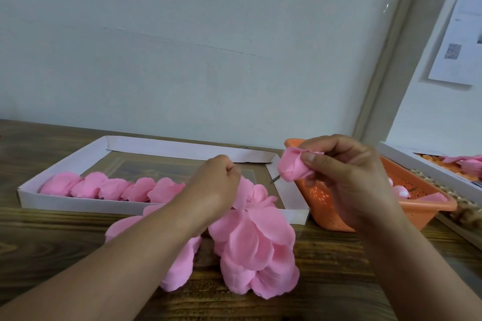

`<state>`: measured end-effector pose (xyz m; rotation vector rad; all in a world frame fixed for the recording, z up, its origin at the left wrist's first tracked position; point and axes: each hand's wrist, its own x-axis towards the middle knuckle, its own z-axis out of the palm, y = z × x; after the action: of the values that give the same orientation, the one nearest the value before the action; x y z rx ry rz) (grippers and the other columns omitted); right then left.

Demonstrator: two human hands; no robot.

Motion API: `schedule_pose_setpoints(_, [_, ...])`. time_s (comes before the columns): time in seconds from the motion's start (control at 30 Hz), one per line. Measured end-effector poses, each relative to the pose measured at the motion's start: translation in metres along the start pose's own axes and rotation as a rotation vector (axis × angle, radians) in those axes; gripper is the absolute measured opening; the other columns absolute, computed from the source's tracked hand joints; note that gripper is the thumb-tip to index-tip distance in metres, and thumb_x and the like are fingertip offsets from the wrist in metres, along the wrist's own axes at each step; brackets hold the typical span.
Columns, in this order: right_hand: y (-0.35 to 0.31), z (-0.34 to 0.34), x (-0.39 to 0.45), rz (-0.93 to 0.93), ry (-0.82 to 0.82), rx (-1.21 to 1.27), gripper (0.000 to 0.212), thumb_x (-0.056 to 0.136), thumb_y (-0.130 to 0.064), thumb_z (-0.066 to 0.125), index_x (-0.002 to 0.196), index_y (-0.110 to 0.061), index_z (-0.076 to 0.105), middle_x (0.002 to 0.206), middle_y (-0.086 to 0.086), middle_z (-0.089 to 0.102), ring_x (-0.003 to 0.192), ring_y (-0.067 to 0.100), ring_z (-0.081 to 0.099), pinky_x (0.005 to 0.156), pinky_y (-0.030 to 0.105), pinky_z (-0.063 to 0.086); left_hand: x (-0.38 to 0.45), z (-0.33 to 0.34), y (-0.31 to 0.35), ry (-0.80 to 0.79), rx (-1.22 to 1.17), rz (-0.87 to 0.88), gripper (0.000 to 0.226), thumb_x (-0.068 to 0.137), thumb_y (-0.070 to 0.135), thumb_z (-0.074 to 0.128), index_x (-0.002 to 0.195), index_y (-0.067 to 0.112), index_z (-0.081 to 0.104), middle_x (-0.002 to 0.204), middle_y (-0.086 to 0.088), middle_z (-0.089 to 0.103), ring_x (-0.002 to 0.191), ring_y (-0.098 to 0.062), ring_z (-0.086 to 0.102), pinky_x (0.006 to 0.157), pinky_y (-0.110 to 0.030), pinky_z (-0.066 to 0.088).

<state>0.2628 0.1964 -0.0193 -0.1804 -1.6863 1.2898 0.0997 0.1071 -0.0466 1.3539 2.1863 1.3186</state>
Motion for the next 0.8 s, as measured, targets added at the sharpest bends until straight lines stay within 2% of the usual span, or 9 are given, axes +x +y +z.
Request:
schedule_pose_setpoints(0.13, [0.008, 0.012, -0.003, 0.027, -0.121, -0.040, 0.012, 0.064, 0.002, 0.074, 0.066, -0.010, 0.072, 0.068, 0.009, 0.069, 0.052, 0.018, 0.059, 0.045, 0.021, 0.046, 0.001, -0.001, -0.002, 0.041, -0.093, -0.110, 0.024, 0.102, 0.023, 0.037, 0.086, 0.012, 0.052, 0.078, -0.002, 0.051, 0.066, -0.017, 0.048, 0.070, -0.035, 0.047])
schedule_pose_setpoints(0.27, [0.009, 0.011, -0.004, 0.013, -0.137, -0.084, 0.013, 0.067, 0.005, 0.072, 0.067, -0.009, 0.071, 0.068, 0.013, 0.067, 0.054, 0.027, 0.056, 0.045, 0.022, 0.046, -0.006, -0.002, -0.006, -0.059, -0.607, -0.311, 0.022, 0.099, 0.015, 0.041, 0.085, 0.009, 0.057, 0.094, -0.018, 0.059, 0.084, -0.030, 0.057, 0.079, -0.038, 0.045])
schedule_pose_setpoints(0.33, [0.010, 0.009, -0.003, -0.008, -0.121, -0.154, 0.020, 0.073, 0.012, 0.068, 0.067, -0.008, 0.070, 0.069, 0.014, 0.068, 0.055, 0.031, 0.056, 0.045, 0.023, 0.046, -0.011, -0.003, -0.004, -0.158, -0.884, -0.338, 0.011, 0.086, 0.011, 0.058, 0.088, 0.000, 0.059, 0.093, -0.023, 0.058, 0.085, -0.030, 0.056, 0.079, -0.039, 0.044])
schedule_pose_setpoints(0.43, [0.012, 0.008, -0.002, -0.024, -0.086, -0.236, 0.022, 0.075, 0.016, 0.064, 0.070, -0.004, 0.069, 0.068, 0.010, 0.068, 0.051, 0.021, 0.057, 0.045, 0.021, 0.046, -0.014, -0.001, -0.001, -0.196, -1.146, -0.392, 0.030, 0.076, 0.010, 0.069, 0.101, -0.005, 0.060, 0.101, -0.025, 0.063, 0.090, -0.032, 0.062, 0.082, -0.040, 0.049])
schedule_pose_setpoints(0.47, [0.013, 0.008, -0.001, -0.024, -0.080, -0.237, 0.022, 0.075, 0.016, 0.064, 0.070, -0.005, 0.069, 0.068, 0.010, 0.068, 0.050, 0.019, 0.057, 0.045, 0.021, 0.046, -0.015, -0.001, 0.000, -0.213, -1.245, -0.414, 0.035, 0.081, 0.015, 0.068, 0.108, -0.004, 0.059, 0.105, -0.025, 0.065, 0.092, -0.032, 0.065, 0.082, -0.041, 0.052])
schedule_pose_setpoints(0.57, [0.014, 0.009, -0.001, -0.041, -0.082, -0.215, 0.022, 0.074, 0.014, 0.066, 0.069, -0.007, 0.070, 0.069, 0.009, 0.068, 0.050, 0.019, 0.057, 0.045, 0.021, 0.046, -0.018, -0.003, 0.001, -0.259, -1.472, -0.473, 0.050, 0.077, 0.029, 0.063, 0.114, -0.005, 0.058, 0.100, -0.022, 0.070, 0.075, -0.027, 0.072, 0.057, -0.042, 0.059])
schedule_pose_setpoints(0.63, [0.015, 0.009, -0.001, -0.048, -0.092, -0.214, 0.020, 0.074, 0.012, 0.066, 0.070, -0.007, 0.070, 0.071, 0.011, 0.068, 0.051, 0.020, 0.058, 0.045, 0.021, 0.046, -0.023, -0.002, 0.004, -0.317, -1.536, -0.505, 0.062, 0.070, 0.029, 0.066, 0.120, -0.007, 0.057, 0.103, -0.024, 0.070, 0.075, -0.030, 0.072, 0.052, -0.045, 0.058])
schedule_pose_setpoints(0.73, [0.016, 0.009, -0.002, -0.042, -0.077, -0.222, 0.026, 0.075, 0.016, 0.064, 0.069, -0.008, 0.070, 0.072, 0.014, 0.068, 0.052, 0.023, 0.057, 0.046, 0.022, 0.046, -0.025, -0.001, 0.006, -0.291, -1.637, -0.560, 0.066, 0.066, 0.021, 0.070, 0.125, -0.003, 0.049, 0.090, -0.023, 0.072, 0.067, -0.029, 0.072, 0.045, -0.041, 0.056])
schedule_pose_setpoints(0.8, [0.015, 0.011, -0.003, -0.036, -0.085, -0.232, 0.022, 0.076, 0.017, 0.063, 0.072, -0.003, 0.069, 0.073, 0.014, 0.068, 0.052, 0.021, 0.058, 0.046, 0.021, 0.046, -0.025, 0.001, 0.006, -0.305, -1.627, -0.602, 0.070, 0.064, 0.017, 0.071, 0.128, -0.002, 0.051, 0.103, -0.023, 0.070, 0.083, -0.028, 0.072, 0.051, -0.047, 0.058])
